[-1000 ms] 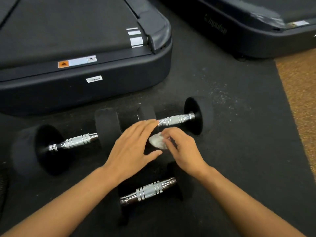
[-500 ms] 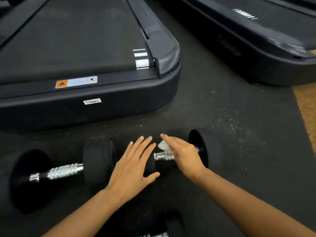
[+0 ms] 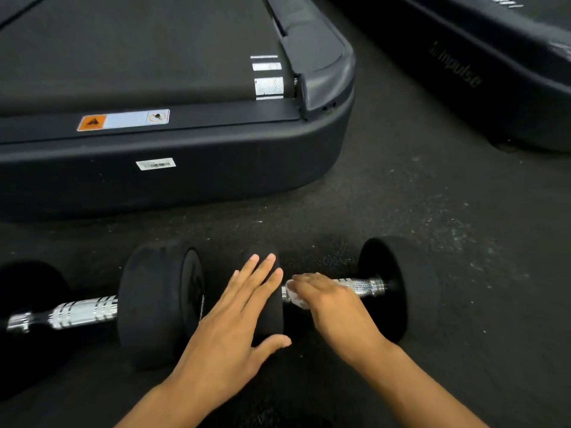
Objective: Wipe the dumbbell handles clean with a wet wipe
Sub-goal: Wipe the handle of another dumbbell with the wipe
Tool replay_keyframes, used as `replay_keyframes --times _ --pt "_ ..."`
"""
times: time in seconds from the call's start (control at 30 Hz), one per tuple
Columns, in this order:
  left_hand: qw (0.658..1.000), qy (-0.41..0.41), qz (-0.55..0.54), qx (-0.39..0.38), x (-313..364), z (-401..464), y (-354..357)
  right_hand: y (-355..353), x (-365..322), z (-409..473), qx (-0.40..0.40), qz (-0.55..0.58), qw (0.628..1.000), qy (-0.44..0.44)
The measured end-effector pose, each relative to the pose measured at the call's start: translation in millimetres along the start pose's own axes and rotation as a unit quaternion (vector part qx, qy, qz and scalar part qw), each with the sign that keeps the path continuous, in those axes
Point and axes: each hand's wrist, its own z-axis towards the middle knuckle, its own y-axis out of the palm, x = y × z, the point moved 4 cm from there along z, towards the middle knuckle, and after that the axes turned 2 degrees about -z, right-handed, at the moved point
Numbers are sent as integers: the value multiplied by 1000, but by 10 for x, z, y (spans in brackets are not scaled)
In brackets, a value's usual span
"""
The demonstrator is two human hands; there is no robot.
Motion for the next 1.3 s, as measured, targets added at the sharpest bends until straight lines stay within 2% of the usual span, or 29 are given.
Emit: replay_keyframes --times 0.1,0.5,0.73,0.87,1.0,1.1,1.3 --pt "1000 6 -1 5 9 2 -4 -41 38 110 -29 25 998 45" --pt "999 -2 -37 18 8 20 -36 -15 67 258 -80 45 995 26" --pt "999 -11 -50 16 25 26 -46 36 40 213 -71 52 995 36" --pt "998 -13 -60 21 55 25 -73 69 125 238 -83 82 990 74" --pt "997 -24 -71 18 48 42 -78 32 94 134 -50 61 996 33" --pt "997 -23 -69 22 56 33 -65 26 162 270 -68 52 994 64" --pt "997 -29 -64 19 74 6 -70 82 171 384 -105 62 990 64"
